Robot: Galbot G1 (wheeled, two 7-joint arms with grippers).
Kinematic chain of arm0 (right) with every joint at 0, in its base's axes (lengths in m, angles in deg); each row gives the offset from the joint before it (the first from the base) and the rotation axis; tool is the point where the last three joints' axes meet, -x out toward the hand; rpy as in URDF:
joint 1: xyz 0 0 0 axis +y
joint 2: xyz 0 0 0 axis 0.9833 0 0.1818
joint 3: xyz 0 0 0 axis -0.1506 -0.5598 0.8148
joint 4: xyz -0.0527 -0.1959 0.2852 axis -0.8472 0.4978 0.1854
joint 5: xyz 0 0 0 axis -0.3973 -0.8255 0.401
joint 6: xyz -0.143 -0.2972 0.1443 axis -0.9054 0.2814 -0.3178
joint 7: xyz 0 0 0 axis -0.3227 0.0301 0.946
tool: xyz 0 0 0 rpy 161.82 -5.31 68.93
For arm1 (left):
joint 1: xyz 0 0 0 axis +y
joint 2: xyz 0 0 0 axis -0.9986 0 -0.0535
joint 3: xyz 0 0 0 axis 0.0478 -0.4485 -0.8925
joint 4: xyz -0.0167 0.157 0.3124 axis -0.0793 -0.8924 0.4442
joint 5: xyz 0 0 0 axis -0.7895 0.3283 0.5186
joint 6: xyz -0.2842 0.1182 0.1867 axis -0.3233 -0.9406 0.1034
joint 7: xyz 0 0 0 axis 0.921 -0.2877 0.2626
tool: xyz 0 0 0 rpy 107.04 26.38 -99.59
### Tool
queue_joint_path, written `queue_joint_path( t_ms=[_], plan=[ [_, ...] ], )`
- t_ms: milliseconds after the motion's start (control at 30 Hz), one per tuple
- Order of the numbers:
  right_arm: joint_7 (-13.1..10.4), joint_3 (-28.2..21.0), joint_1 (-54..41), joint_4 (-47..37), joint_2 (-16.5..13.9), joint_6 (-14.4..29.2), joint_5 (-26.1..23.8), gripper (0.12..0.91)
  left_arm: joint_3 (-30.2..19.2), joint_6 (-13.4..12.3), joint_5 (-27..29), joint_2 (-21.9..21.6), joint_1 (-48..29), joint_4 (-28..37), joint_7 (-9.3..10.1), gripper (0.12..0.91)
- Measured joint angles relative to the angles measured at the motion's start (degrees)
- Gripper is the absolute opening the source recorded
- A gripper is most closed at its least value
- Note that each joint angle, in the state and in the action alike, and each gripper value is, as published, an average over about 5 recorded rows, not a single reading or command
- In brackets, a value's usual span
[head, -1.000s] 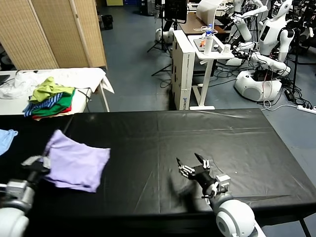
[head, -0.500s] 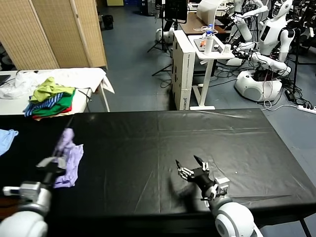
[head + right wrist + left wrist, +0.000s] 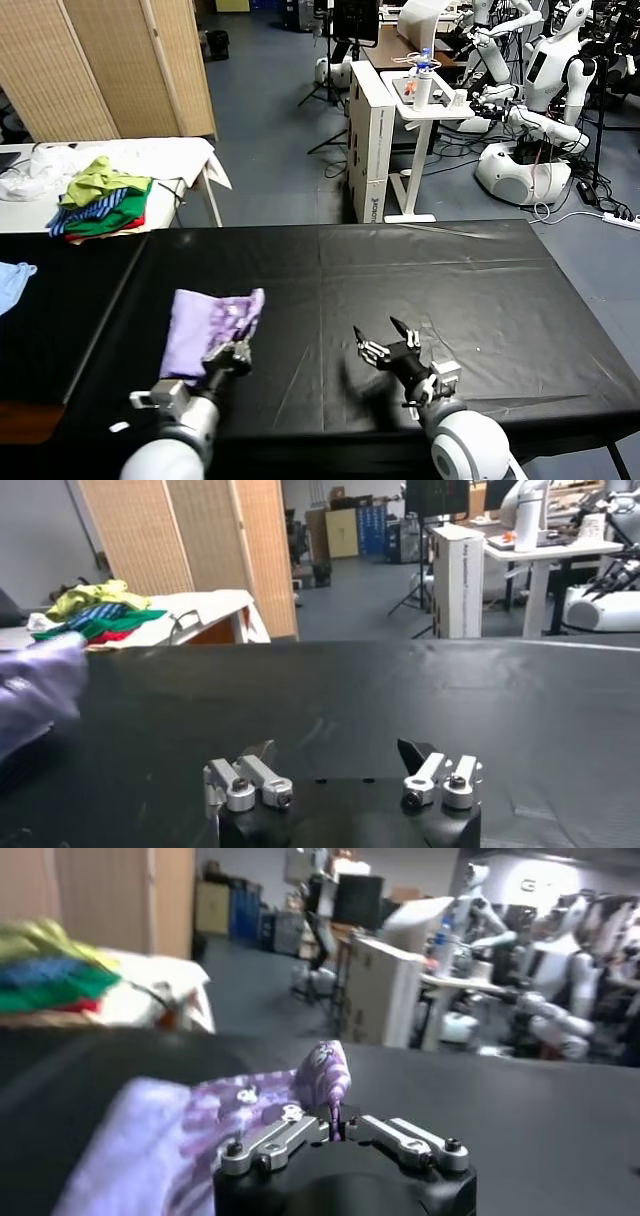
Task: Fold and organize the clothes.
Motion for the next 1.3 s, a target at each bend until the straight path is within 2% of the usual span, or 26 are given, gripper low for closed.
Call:
queue_joint_path(
  t_ms=[200, 400, 500, 733, 833, 933, 1067, 1167, 1300],
  plan=[
    [-0.02, 0.19, 0.42, 0.52, -0.33, -0.62, 0.43, 0.907, -4.19, -0.38, 3.43, 3.86, -2.81, 3.06, -0.15, 0.177],
    [-1.13, -0.17, 0.18, 1.78, -1.76, -3.54, 4.89, 0.907, -6.62, -1.15, 7.74, 6.94, -4.87, 6.68, -1.04, 0.188],
    [-1.81, -1.01, -0.83, 1.84, -2.32, -4.83, 8.01, 0.907, -7.0, -1.64, 8.7, 7.35, -5.22, 7.43, -2.18, 0.295],
    [-3.16, -4.93, -4.71, 0.11, -2.3, -6.06, 14.09, 0.907, -6.03, -3.59, 8.53, 6.14, -4.79, 6.1, -6.6, 0.738],
    [-3.77, -7.58, -6.88, -1.54, -1.69, -6.14, 15.39, 0.907, -4.92, -4.37, 8.86, 5.21, -4.74, 5.1, -7.13, 0.867],
    [-4.52, -10.44, -9.06, -3.46, -0.7, -6.19, 15.73, 0.907, -3.62, -5.05, 9.26, 4.25, -4.53, 4.39, -7.15, 0.902],
    [-6.13, -13.6, -11.41, -6.21, 1.19, -6.24, 15.59, 0.899, -1.8, -6.1, 9.94, 3.05, -3.67, 3.5, -7.38, 0.906],
    [-8.1, -14.97, -12.49, -8.05, 2.75, -6.6, 15.52, 0.814, -0.33, -6.81, 10.36, 2.62, -2.86, 2.87, -7.47, 0.907],
    [-9.81, -15.67, -12.95, -9.69, 4.35, -7.14, 15.55, 0.567, 1.74, -7.8, 10.55, 2.31, -1.94, 1.99, -7.44, 0.907]
  ],
)
